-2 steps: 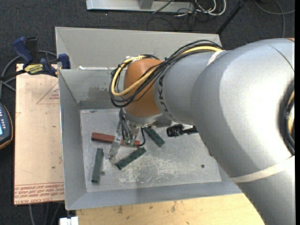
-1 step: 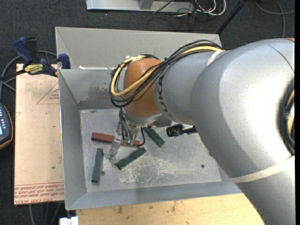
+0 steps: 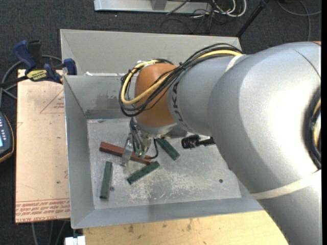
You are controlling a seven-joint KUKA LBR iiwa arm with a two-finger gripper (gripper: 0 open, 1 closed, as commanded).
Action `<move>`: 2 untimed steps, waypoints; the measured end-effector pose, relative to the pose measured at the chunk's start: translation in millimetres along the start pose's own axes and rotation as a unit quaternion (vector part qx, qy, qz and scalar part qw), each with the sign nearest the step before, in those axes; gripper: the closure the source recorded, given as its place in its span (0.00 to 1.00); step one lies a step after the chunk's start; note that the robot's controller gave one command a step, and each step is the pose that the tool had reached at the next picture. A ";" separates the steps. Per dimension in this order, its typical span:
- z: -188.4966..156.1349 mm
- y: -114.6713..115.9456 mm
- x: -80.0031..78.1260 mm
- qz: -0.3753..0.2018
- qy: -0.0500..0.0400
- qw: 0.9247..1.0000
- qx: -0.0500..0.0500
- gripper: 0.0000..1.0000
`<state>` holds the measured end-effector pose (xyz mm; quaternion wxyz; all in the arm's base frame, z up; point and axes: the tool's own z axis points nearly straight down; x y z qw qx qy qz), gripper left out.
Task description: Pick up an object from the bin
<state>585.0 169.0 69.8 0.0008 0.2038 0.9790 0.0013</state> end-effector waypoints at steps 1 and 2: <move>-76.7 2.0 -1.8 -0.001 -0.003 1.000 -0.002 1.00; -97.6 2.8 -2.6 -0.002 -0.001 1.000 0.000 1.00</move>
Offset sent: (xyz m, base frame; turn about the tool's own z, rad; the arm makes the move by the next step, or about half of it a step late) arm -0.0001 0.0002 0.0722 0.0000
